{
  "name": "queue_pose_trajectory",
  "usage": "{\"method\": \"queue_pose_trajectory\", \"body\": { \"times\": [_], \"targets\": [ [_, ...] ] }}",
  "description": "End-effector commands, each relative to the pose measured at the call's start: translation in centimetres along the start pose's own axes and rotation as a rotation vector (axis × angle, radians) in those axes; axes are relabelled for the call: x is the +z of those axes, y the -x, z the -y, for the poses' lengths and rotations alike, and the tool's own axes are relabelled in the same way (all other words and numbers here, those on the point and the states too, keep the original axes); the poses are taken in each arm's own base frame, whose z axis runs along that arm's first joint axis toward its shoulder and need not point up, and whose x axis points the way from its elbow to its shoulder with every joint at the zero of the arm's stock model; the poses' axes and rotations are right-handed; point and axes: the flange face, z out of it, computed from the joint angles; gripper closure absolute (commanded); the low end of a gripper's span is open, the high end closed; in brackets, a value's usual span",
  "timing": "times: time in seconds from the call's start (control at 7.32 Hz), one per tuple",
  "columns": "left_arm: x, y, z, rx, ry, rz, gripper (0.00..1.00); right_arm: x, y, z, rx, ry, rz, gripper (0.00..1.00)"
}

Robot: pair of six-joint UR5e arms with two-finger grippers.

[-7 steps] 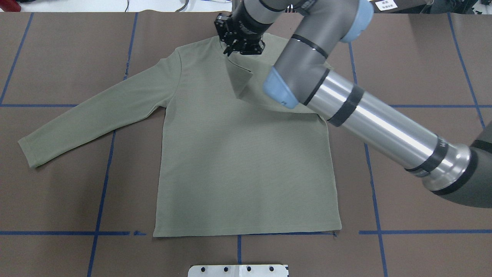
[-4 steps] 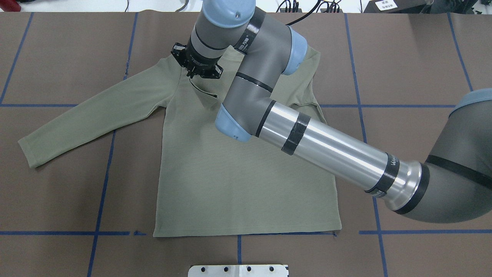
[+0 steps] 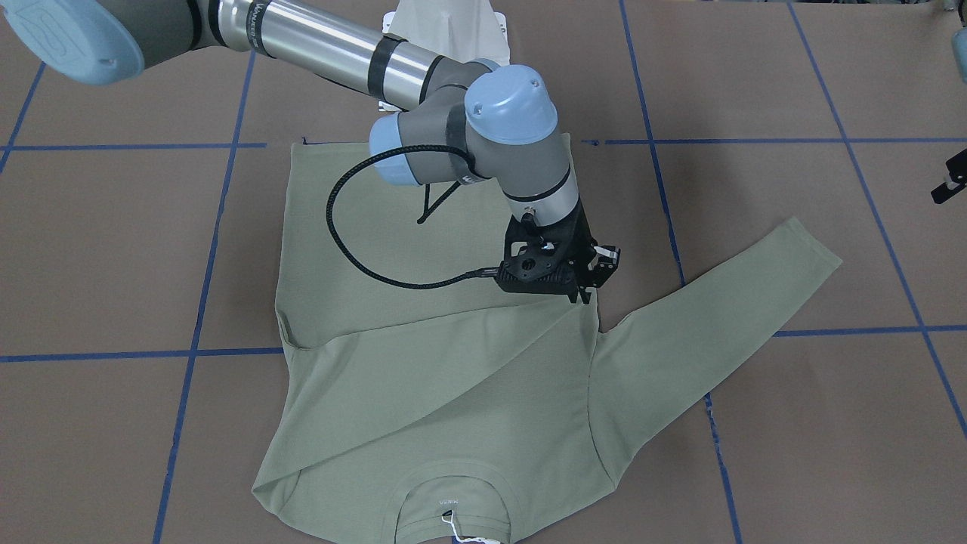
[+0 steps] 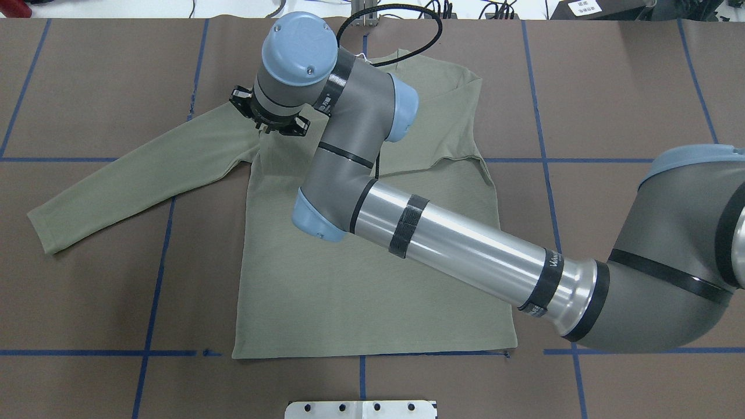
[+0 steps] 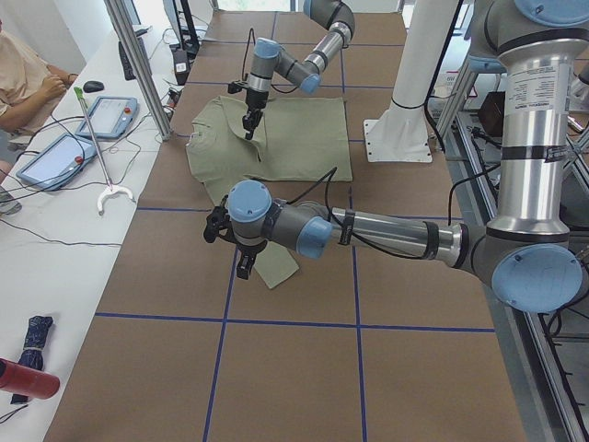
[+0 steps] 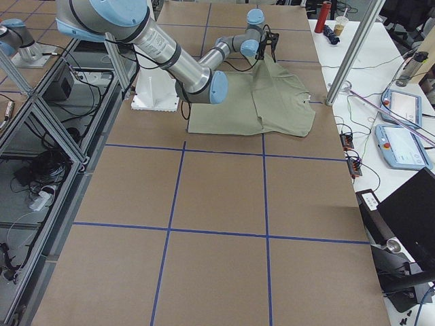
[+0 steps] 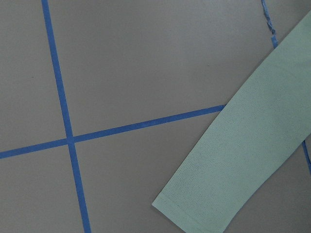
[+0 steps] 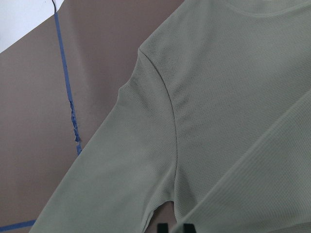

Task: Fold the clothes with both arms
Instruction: 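Carry the sleeve with the right gripper across the shirt toward the collar, then release the sleeve on the shirt and raise the right gripper away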

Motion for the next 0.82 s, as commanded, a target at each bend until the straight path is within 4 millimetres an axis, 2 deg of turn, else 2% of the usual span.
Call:
{"method": "queue_pose_trajectory", "body": {
  "times": [0.0, 0.14, 0.27, 0.41, 0.55, 0.68],
  "targets": [
    [0.5, -1.3, 0.6, -0.023, -0.005, -0.011, 0.0, 0.1, 1.2, -0.6, -0.001, -0.019, 0.004, 0.08],
    [2.1, -3.0, 0.8, -0.032, -0.001, -0.029, 0.0, -1.7, 2.0, 0.4, 0.019, -0.026, 0.035, 0.05],
    [4.4, -5.8, 1.3, -0.016, 0.003, -0.049, 0.0, -3.9, 0.4, 3.9, 0.063, 0.005, 0.025, 0.04],
    [7.5, -6.0, 0.9, -0.012, 0.024, -0.067, 0.0, -6.3, -6.5, 8.7, 0.1, 0.071, -0.007, 0.02],
    [9.0, -4.2, 0.6, -0.098, 0.035, -0.065, 0.0, -9.7, -13.8, 12.7, 0.123, 0.105, -0.006, 0.02],
    [10.6, -3.7, 0.4, -0.1, 0.044, -0.07, 0.0, -13.9, -21.0, 16.5, 0.146, 0.11, -0.009, 0.02]
  ]
}}
